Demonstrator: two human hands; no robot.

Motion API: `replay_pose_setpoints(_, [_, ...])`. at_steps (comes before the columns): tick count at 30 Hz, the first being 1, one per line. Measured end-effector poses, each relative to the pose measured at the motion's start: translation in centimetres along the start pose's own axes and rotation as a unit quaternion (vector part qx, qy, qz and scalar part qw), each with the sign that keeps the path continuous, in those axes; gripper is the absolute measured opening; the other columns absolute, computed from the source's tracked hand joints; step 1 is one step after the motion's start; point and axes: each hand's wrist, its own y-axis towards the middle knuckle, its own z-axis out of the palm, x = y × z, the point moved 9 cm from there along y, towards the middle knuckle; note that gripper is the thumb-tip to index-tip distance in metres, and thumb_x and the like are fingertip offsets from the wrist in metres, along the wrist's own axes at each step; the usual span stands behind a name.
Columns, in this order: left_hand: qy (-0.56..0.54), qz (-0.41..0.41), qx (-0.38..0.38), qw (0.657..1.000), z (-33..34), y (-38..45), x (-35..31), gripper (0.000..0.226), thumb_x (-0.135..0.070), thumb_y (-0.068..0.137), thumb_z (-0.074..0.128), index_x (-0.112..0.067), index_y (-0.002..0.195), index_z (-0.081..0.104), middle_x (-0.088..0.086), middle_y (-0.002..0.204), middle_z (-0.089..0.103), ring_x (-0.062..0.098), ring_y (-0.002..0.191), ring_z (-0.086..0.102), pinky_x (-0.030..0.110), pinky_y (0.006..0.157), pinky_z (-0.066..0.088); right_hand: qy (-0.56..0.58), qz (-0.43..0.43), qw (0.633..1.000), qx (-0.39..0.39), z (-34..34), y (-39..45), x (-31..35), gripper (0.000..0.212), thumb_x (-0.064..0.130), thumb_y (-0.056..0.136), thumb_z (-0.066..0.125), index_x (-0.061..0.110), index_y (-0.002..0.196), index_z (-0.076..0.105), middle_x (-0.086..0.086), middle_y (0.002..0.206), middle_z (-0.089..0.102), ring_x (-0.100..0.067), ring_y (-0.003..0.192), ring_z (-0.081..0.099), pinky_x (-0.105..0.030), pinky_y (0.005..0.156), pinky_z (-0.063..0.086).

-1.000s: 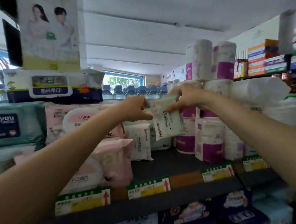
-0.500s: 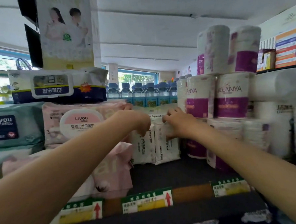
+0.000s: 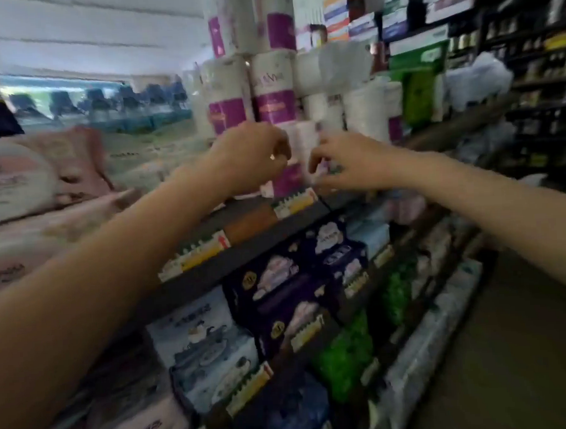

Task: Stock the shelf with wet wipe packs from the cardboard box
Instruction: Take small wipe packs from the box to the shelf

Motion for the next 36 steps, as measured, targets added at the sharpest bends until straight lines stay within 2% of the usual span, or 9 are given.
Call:
replay_pose_setpoints(3, [-0.07, 0.111, 0.059, 0.99, 4.8, -1.5, -9.7, 0.027, -0.017, 0.09, 0.049, -0.01, 0.111, 0.064, 0.013, 0.113, 0.065, 0.03, 0.102, 0.06, 0.036, 0.087, 0.046, -0.016, 0.121, 0.989, 0.088, 1.7, -11.2, -4.7, 0.029, 0.031, 0.089, 0.059, 0.012, 0.112, 0.059, -0.004, 0.101, 0.048, -0.022, 0.096, 0.05, -0.025, 0.07, 0.03])
replay_pose_setpoints(6, [-0.114, 0.221, 0.138, 0.959, 10.5, -4.2, -21.3, 0.028, -0.02, 0.091, 0.048, -0.012, 0.113, 0.063, 0.013, 0.115, 0.064, 0.033, 0.104, 0.059, 0.041, 0.088, 0.049, 0.004, 0.261, 0.942, 0.213, 4.0, -25.4, -8.7, 0.03, 0.03, 0.091, 0.055, 0.013, 0.116, 0.056, -0.006, 0.111, 0.054, -0.025, 0.106, 0.054, -0.032, 0.085, 0.044])
replay_pose_setpoints(12, [-0.203, 0.373, 0.243, 0.872, 17.8, -14.1, -43.6, 0.027, -0.019, 0.088, 0.051, -0.017, 0.111, 0.064, 0.007, 0.116, 0.065, 0.028, 0.112, 0.058, 0.04, 0.095, 0.047, 0.056, 0.515, 0.793, 0.32, 6.2, -56.2, -10.5, 0.018, 0.019, 0.09, 0.055, 0.012, 0.105, 0.062, -0.005, 0.102, 0.065, -0.004, 0.083, 0.067, -0.013, 0.069, 0.049])
replay_pose_setpoints(14, [-0.222, 0.405, 0.277, 0.843, 19.6, -17.2, -48.9, 0.027, -0.02, 0.088, 0.051, -0.018, 0.111, 0.064, 0.005, 0.117, 0.065, 0.026, 0.113, 0.057, 0.041, 0.097, 0.046, 0.099, 0.586, 0.742, 0.311, 6.6, -64.7, -10.0, 0.019, 0.013, 0.09, 0.054, 0.001, 0.102, 0.064, -0.014, 0.097, 0.065, -0.021, 0.089, 0.065, -0.016, 0.072, 0.049])
replay_pose_setpoints(19, [-0.237, 0.458, 0.357, 0.779, 24.2, -24.0, -61.1, 0.027, -0.021, 0.091, 0.048, -0.022, 0.115, 0.062, -0.001, 0.12, 0.064, 0.022, 0.115, 0.056, 0.035, 0.096, 0.044, 0.162, 0.655, 0.65, 0.35, 9.8, -82.2, -8.2, 0.04, 0.044, 0.067, 0.047, 0.007, 0.072, 0.062, -0.013, 0.073, 0.061, -0.027, 0.076, 0.058, -0.029, 0.057, 0.038])
replay_pose_setpoints(21, [-0.255, 0.448, 0.381, 0.767, 26.6, -25.8, -65.6, 0.025, -0.019, 0.092, 0.048, -0.021, 0.112, 0.063, -0.001, 0.115, 0.066, 0.021, 0.111, 0.058, 0.034, 0.093, 0.043, 0.174, 0.686, 0.613, 0.351, 12.9, -89.1, -8.2, 0.034, 0.022, 0.082, 0.054, -0.009, 0.092, 0.064, -0.027, 0.094, 0.064, -0.037, 0.091, 0.06, -0.035, 0.065, 0.041])
replay_pose_setpoints(25, [-0.314, 0.389, 0.417, 0.759, 32.5, -29.3, -73.1, 0.024, -0.013, 0.091, 0.049, -0.012, 0.11, 0.063, 0.008, 0.112, 0.066, 0.026, 0.107, 0.06, 0.04, 0.092, 0.047, 0.181, 0.703, 0.582, 0.367, 20.7, -99.6, -7.9, 0.028, 0.016, 0.093, 0.049, -0.002, 0.112, 0.059, -0.015, 0.115, 0.059, -0.03, 0.109, 0.056, -0.032, 0.088, 0.042])
replay_pose_setpoints(31, [-0.345, 0.305, 0.433, 0.775, 41.1, -32.5, -78.3, 0.027, -0.009, 0.088, 0.045, -0.008, 0.109, 0.063, 0.012, 0.111, 0.065, 0.029, 0.102, 0.061, 0.04, 0.087, 0.047, 0.249, 0.78, 0.521, 0.242, 31.3, -105.9, -10.6, 0.052, 0.022, 0.093, 0.054, -0.001, 0.136, 0.036, -0.02, 0.137, 0.045, -0.031, 0.124, 0.045, -0.033, 0.098, 0.037])
replay_pose_setpoints(36, [-0.375, 0.26, 0.412, 0.789, 45.6, -32.7, -78.8, 0.025, -0.005, 0.09, 0.047, -0.007, 0.108, 0.064, 0.008, 0.105, 0.067, 0.014, 0.085, 0.059, 0.021, 0.072, 0.045, 0.356, 0.848, 0.388, 0.055, 38.6, -106.4, -12.8, 0.084, 0.03, 0.086, 0.064, 0.001, 0.146, 0.014, -0.014, 0.151, 0.027, -0.028, 0.135, 0.033, -0.032, 0.108, 0.028])
